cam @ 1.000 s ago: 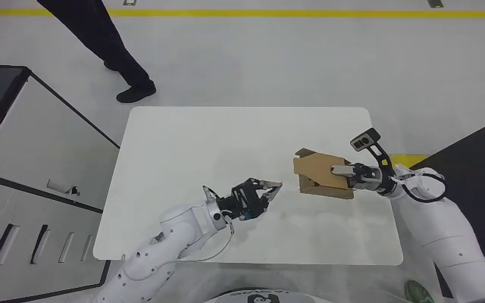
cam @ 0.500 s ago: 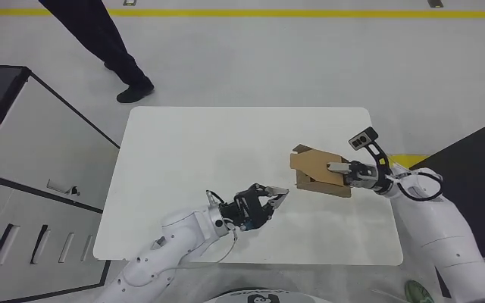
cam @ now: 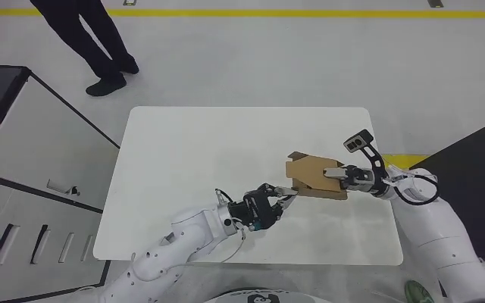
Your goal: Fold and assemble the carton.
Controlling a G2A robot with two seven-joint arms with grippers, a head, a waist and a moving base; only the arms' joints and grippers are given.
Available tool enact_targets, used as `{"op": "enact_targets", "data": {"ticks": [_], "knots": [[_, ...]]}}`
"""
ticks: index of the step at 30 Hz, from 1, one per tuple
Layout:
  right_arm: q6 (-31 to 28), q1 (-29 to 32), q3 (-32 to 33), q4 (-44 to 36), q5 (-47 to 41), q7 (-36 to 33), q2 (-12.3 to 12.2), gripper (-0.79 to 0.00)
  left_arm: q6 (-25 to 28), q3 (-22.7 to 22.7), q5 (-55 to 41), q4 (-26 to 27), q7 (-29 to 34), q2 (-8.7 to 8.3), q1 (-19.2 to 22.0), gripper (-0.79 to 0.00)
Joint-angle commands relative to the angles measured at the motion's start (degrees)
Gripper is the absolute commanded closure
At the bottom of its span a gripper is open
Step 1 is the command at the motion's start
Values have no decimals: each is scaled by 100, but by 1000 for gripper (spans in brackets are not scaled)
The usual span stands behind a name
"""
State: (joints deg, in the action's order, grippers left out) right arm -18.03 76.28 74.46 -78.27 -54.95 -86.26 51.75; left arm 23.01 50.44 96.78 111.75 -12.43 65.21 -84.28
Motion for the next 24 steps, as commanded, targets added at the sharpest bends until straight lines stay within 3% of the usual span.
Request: {"op": "enact_targets", "data": {"ticks": [1, 14, 24], "knots": [[28, 30, 38, -41, 8, -28, 7, 0, 1, -40, -27, -35, 8, 14, 42, 0], [108, 162, 272, -234, 185, -109, 70, 0, 79, -148, -115, -129, 25, 55, 186, 0], [174, 176, 417, -127, 267, -174, 115, 0, -336, 426, -64, -50, 99, -36, -99, 0]]}}
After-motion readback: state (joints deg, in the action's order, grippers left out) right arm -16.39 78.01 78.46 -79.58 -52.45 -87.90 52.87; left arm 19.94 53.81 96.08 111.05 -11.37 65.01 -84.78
